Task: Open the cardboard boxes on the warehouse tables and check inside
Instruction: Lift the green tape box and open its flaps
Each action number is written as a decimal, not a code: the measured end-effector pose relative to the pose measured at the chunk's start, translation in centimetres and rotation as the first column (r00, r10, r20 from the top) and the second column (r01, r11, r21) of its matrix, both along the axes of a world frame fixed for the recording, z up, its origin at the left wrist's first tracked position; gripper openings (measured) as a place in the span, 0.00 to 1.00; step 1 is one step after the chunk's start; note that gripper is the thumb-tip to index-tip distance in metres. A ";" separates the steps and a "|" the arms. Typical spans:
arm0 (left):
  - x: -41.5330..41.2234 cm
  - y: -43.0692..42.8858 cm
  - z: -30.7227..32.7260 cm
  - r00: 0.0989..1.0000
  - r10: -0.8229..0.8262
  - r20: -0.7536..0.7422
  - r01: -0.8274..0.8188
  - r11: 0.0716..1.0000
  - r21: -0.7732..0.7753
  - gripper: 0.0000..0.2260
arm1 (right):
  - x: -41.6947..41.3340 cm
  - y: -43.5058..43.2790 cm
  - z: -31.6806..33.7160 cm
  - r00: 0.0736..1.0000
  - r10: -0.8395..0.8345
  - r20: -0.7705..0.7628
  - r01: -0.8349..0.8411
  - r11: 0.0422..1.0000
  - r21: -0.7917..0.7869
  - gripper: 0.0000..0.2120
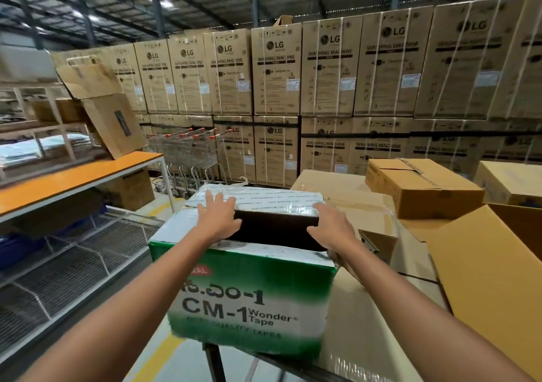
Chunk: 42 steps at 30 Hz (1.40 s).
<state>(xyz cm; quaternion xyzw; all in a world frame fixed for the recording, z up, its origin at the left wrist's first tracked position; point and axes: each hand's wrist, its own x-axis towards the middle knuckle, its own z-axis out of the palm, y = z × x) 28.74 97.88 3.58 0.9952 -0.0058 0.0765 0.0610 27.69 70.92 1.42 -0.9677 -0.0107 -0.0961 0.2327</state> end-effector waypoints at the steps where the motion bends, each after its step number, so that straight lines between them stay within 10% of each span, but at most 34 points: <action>1: 0.3 1.0 -0.1 0.999 0.001 -0.042 -0.002 1.000 -0.020 0.29 | 0.3 0.1 -0.2 1.000 0.004 -0.016 -0.004 1.000 -0.019 0.31; 11: 3.5 2.4 0.0 0.987 -0.069 -0.144 0.068 0.998 -0.014 0.28 | 2.4 0.1 -0.5 0.991 -0.082 0.101 0.083 0.996 -0.012 0.20; 20: 9.0 1.6 7.2 0.934 -0.043 0.355 0.055 0.998 -0.024 0.06 | 7.6 -0.8 4.1 0.902 -0.187 0.390 0.063 0.948 0.311 0.07; 26: 15.7 2.8 6.6 0.876 -0.045 0.480 -0.010 0.994 0.112 0.20 | 13.6 -0.5 5.6 0.855 -0.338 0.393 0.139 0.880 0.454 0.18; 30: 18.9 2.9 4.6 0.913 -0.013 0.408 -0.030 0.995 0.100 0.34 | 16.3 0.1 3.9 0.831 -0.277 0.482 0.220 0.960 0.173 0.30; 33: 20.0 3.1 1.5 0.960 0.044 0.277 -0.073 0.993 0.095 0.27 | 17.7 0.2 1.5 0.940 -0.131 0.316 0.157 0.986 -0.056 0.19; 37: 19.6 3.6 -0.2 0.986 0.165 0.033 -0.164 0.986 -0.018 0.20 | 18.4 -0.2 0.0 1.000 -0.006 0.001 0.006 0.993 -0.119 0.15; 42: 18.2 3.2 0.8 0.996 0.075 -0.055 -0.076 0.997 -0.011 0.24 | 18.0 -1.1 -0.2 0.999 -0.009 0.036 0.015 0.982 -0.190 0.16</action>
